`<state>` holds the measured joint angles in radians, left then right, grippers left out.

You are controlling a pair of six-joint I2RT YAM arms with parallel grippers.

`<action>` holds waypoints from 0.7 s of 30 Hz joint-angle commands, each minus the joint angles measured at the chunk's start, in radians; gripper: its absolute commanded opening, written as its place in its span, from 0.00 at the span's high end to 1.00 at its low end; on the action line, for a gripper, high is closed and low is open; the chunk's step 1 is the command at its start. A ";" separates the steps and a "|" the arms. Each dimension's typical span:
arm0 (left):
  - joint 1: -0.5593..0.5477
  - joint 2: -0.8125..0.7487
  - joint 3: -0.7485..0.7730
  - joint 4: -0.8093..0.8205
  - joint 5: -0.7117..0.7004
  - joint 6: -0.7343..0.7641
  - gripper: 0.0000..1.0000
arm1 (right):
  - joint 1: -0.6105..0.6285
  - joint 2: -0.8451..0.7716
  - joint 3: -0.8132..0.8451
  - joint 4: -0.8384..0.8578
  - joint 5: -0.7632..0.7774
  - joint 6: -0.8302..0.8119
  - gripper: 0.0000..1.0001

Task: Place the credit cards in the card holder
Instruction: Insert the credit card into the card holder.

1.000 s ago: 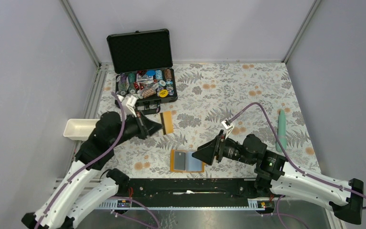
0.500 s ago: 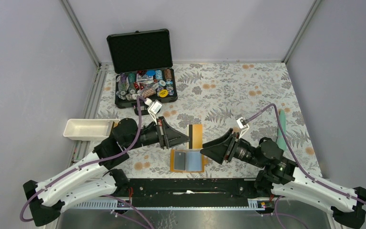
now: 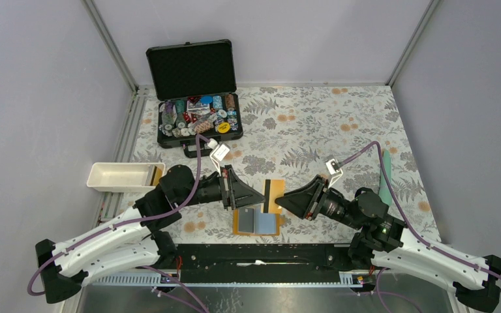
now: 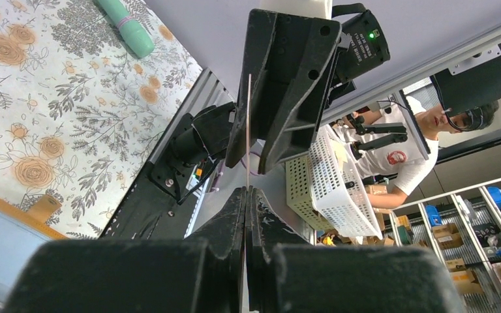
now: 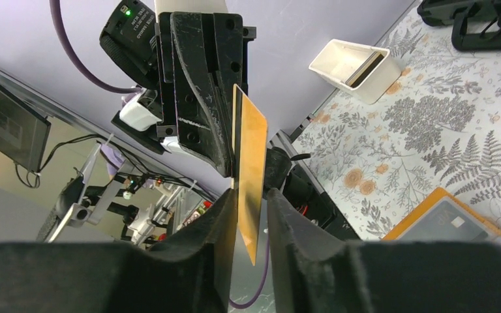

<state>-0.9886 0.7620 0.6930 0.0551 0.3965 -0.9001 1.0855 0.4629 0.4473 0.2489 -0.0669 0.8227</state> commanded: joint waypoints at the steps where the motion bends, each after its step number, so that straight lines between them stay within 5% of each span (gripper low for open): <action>1: -0.009 -0.008 -0.016 0.079 0.037 -0.012 1.00 | -0.004 0.006 0.014 0.074 0.027 -0.019 0.76; 4: -0.009 -0.015 -0.026 0.061 0.019 -0.013 1.00 | -0.004 0.015 0.013 0.074 0.029 -0.012 0.96; 6: -0.009 -0.023 -0.028 0.019 -0.009 -0.006 0.98 | -0.004 0.020 0.005 0.061 0.045 0.003 1.00; 11: -0.009 -0.102 -0.047 -0.252 -0.272 0.008 0.29 | -0.004 0.046 -0.001 -0.113 0.147 0.031 1.00; 14: -0.007 -0.176 -0.098 -0.418 -0.454 -0.042 0.07 | -0.004 0.072 -0.040 -0.177 0.184 0.077 1.00; 21: -0.007 -0.217 -0.284 -0.504 -0.512 -0.221 0.01 | -0.004 0.168 -0.204 -0.046 0.124 0.211 1.00</action>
<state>-0.9947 0.5308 0.4908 -0.3759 -0.0303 -1.0088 1.0855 0.5808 0.3099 0.1314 0.0666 0.9382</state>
